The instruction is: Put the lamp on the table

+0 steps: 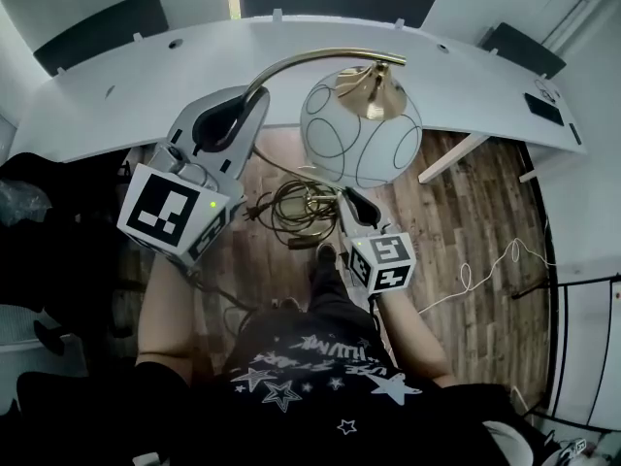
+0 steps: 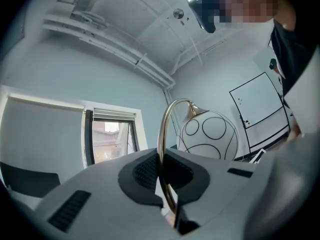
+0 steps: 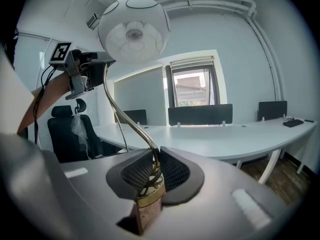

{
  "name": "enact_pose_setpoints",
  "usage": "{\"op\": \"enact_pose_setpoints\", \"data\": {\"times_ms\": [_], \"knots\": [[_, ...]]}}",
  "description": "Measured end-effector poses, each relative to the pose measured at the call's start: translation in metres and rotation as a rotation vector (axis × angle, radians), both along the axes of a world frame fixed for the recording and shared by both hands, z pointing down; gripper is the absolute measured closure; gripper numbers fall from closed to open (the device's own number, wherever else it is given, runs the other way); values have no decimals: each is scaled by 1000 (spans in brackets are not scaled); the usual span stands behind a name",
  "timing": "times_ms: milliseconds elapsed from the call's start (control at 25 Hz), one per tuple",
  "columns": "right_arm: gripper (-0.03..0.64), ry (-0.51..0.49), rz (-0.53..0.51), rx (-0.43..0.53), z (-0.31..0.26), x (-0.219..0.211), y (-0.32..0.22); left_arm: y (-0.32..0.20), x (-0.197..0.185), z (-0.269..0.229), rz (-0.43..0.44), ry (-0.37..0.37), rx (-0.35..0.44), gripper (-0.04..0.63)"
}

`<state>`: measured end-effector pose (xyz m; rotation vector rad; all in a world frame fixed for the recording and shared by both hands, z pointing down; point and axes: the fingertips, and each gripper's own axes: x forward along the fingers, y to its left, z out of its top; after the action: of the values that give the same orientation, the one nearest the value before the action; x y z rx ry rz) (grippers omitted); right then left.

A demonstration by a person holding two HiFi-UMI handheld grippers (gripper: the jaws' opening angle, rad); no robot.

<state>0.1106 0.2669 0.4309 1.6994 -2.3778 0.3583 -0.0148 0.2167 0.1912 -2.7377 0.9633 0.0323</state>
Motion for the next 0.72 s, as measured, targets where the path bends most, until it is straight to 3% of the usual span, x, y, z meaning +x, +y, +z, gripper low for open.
{"op": "enact_pose_setpoints", "data": {"times_ms": [200, 720], "knots": [[575, -30, 3, 12, -2, 0, 0, 2, -1, -2, -5, 4, -19, 591], [575, -42, -26, 64, 0, -1, -11, 8, -3, -4, -26, 4, 25, 591]]}}
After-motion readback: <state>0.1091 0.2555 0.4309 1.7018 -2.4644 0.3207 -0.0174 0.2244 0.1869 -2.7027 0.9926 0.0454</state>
